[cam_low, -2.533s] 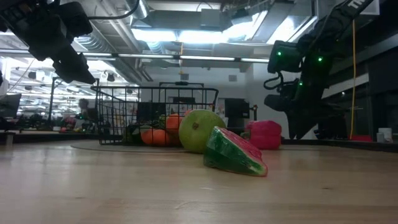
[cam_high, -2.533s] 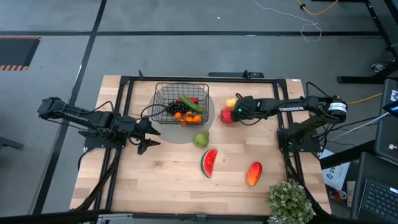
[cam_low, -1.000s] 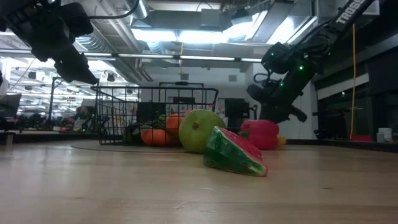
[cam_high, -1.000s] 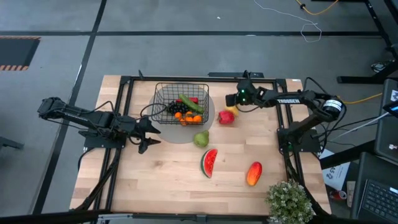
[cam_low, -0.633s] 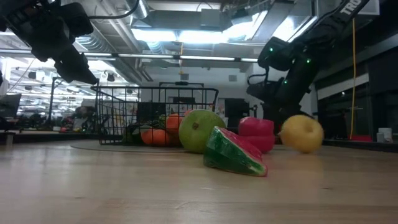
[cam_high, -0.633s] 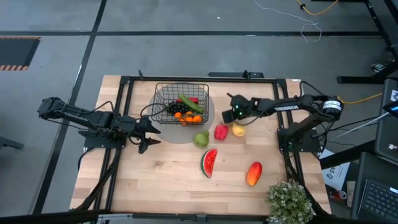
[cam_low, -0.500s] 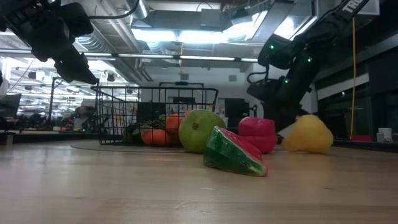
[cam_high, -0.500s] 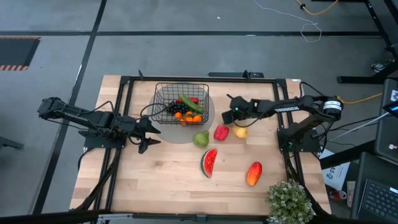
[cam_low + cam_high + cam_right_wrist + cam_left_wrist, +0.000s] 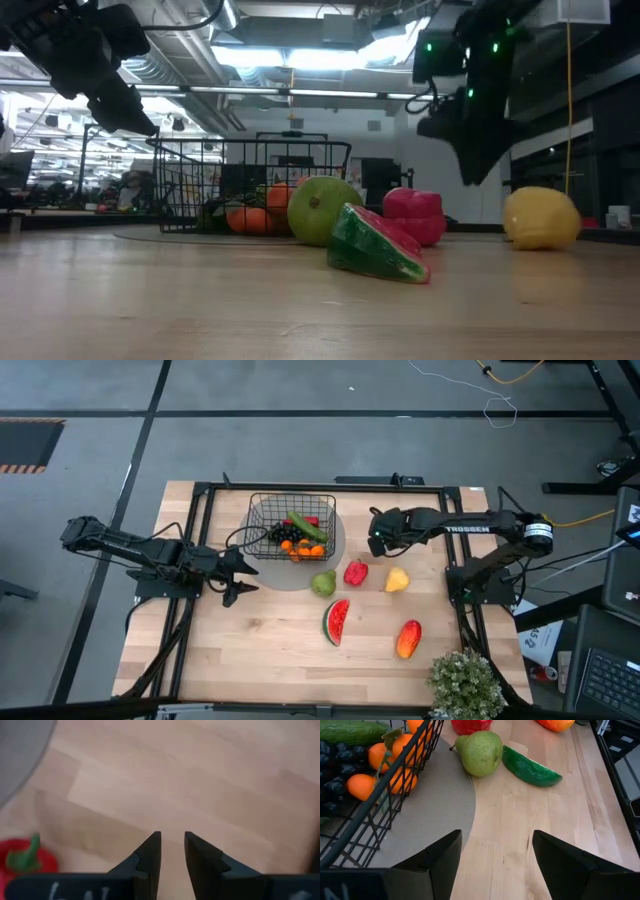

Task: Build produce basket
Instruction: Put the yellow pear into the wire basket

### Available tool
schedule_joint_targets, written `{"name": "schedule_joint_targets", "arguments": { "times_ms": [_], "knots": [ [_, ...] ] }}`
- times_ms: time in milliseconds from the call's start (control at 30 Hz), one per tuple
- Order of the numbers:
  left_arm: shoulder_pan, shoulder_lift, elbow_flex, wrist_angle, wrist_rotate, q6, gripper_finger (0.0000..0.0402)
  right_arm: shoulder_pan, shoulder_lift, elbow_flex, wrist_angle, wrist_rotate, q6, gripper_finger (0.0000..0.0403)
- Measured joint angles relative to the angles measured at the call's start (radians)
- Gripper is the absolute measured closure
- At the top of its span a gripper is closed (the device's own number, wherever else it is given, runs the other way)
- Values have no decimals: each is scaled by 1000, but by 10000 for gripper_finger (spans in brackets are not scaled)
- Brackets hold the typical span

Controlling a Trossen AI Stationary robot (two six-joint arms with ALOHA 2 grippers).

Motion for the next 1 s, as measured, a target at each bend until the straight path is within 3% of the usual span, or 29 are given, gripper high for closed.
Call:
{"name": "schedule_joint_targets", "arguments": {
  "times_ms": [100, 233, 500, 633, 833, 1000],
  "knots": [
    [0, 0, 0, 0, 0, 0, 160, 61, 0, 83, -132, -16, 71, 315],
    [0, 0, 0, 0, 0, 0, 160, 178, 0, 150, -186, -160, 102, 315],
    [0, 0, 0, 0, 0, 0, 160, 426, 20, 157, -252, -337, 243, 315],
    [0, 0, 0, 0, 0, 0, 160, 504, 62, 157, -326, -332, 356, 315],
    [0, 0, 0, 0, 0, 0, 160, 528, 199, 157, -385, -317, 451, 315],
    [0, 0, 0, 0, 0, 0, 160, 515, 333, 156, -500, -157, 451, 315]
  ]
}}
